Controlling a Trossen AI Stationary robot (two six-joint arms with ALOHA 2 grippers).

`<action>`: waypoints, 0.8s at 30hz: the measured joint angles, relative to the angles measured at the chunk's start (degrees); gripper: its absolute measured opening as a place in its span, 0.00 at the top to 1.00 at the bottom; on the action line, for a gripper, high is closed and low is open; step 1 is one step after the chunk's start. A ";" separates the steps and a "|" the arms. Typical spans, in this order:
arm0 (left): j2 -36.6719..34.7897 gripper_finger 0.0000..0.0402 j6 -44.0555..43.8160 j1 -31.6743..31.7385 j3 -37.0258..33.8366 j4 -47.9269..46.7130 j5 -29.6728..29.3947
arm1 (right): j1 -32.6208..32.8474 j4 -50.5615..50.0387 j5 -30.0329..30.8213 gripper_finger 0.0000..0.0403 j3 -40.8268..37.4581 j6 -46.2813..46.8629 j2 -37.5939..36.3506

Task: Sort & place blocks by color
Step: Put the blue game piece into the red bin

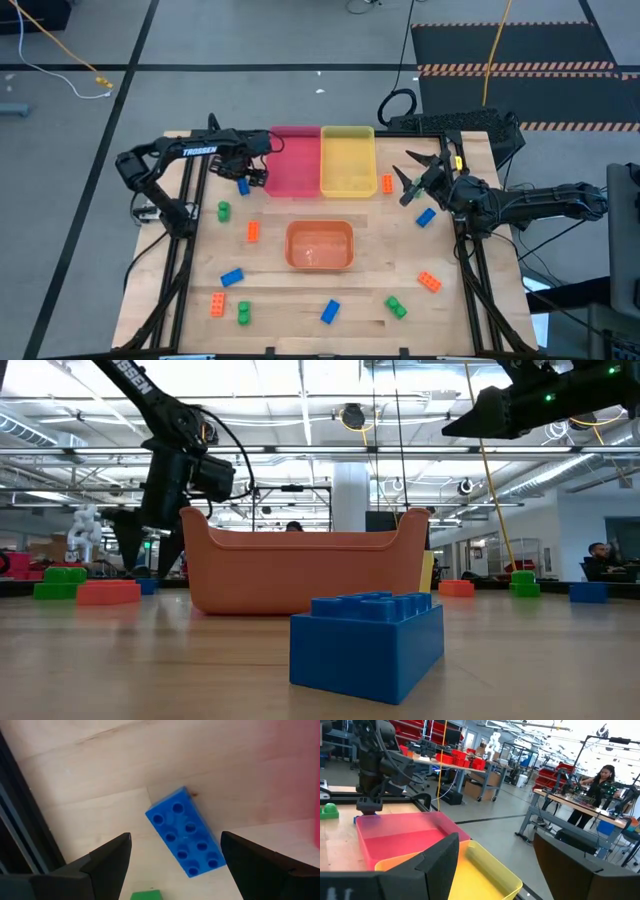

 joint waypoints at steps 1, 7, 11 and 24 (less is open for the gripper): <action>-0.10 0.23 -0.02 -0.02 0.02 0.45 -0.02 | 0.00 0.01 0.00 0.37 0.00 -0.01 0.00; -0.11 0.23 -0.55 -0.02 -0.10 1.18 -0.02 | 0.00 -0.08 0.00 0.37 -0.01 0.16 0.00; -0.11 0.23 -1.14 -0.13 -1.42 1.43 0.46 | 0.00 -0.08 0.00 0.37 -0.01 0.12 0.00; -0.13 0.23 -1.61 -0.13 -5.55 7.21 1.17 | 0.00 0.38 0.00 0.37 0.00 -0.19 -0.02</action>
